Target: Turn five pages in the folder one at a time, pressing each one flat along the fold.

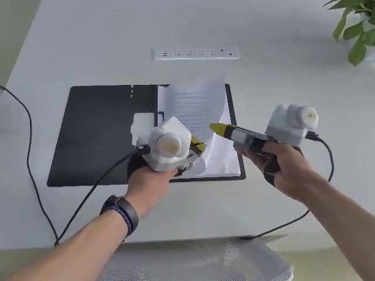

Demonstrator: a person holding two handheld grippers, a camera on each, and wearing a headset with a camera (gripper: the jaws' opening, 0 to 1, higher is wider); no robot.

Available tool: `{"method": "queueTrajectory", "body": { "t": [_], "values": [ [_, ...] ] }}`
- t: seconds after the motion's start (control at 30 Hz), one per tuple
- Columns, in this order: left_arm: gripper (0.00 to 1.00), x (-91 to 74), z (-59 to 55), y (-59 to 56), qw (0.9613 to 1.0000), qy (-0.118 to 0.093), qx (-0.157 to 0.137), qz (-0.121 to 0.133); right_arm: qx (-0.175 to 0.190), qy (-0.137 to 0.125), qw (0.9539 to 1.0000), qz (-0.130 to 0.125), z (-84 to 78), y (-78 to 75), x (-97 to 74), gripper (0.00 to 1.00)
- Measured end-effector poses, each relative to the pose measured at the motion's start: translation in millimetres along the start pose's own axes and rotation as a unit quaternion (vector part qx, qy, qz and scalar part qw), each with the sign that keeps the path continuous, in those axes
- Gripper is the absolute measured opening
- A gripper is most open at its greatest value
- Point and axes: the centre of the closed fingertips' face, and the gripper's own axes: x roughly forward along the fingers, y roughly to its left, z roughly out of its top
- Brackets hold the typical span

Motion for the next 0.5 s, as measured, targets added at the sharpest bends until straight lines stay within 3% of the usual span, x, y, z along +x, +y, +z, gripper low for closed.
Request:
{"method": "queueTrajectory", "body": {
  "t": [0.13, 0.5],
  "values": [
    [0.00, -3.9, 1.4, 1.8, 1.0000, -0.005, -0.001, 0.002, -0.002, 0.006, 1.0000, -0.001, -1.4, 3.2, 5.1, 0.22],
    [0.00, -3.9, -0.8, -18.0, 0.9994, -0.003, 0.027, -0.019, -0.003, 0.029, 0.9995, -0.012, -5.6, 6.7, 14.9, 0.34]
  ]
}}
